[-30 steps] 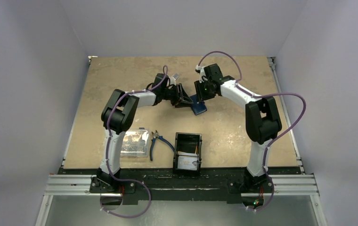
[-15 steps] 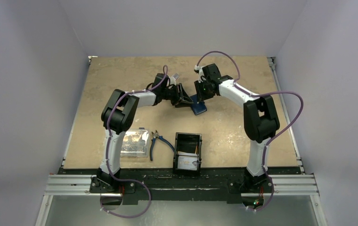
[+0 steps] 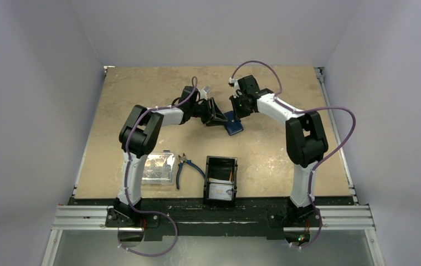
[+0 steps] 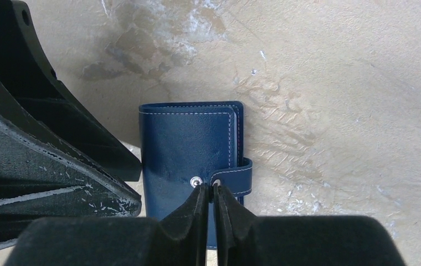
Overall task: Put the credit cards into the card holder
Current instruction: Close the card holder at the center of the board.
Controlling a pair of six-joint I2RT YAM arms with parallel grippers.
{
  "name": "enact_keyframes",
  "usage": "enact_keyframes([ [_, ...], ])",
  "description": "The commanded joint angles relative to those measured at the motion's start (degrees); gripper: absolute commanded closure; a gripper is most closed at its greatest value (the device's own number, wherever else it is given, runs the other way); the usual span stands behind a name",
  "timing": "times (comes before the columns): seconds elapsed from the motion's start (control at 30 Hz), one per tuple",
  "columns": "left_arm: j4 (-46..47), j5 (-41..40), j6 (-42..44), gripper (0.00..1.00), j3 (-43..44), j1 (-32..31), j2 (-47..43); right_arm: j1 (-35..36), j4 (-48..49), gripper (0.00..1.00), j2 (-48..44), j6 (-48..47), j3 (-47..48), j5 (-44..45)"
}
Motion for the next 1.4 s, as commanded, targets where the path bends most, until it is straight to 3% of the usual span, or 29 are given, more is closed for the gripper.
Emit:
enact_keyframes([
  [0.0, 2.59, 1.1, -0.58, 0.61, 0.23, 0.43, -0.24, 0.31, 0.07, 0.87, -0.54, -0.65, 2.17, 0.1],
  [0.17, 2.81, 1.08, -0.8, 0.61, 0.26, 0.43, -0.06, 0.3, 0.33, 1.0, -0.91, -0.24, 1.79, -1.31],
  [0.67, 2.57, 0.33, -1.2, 0.62, 0.13, 0.61, 1.91, -3.02, 0.63, 1.0, -1.33, -0.92, -0.71, -12.11],
  [1.37, 3.56, 0.74, -1.97, 0.63, 0.04, 0.69, 1.81, -3.75, 0.21, 1.0, 1.92, -2.46, -0.45, -19.12],
])
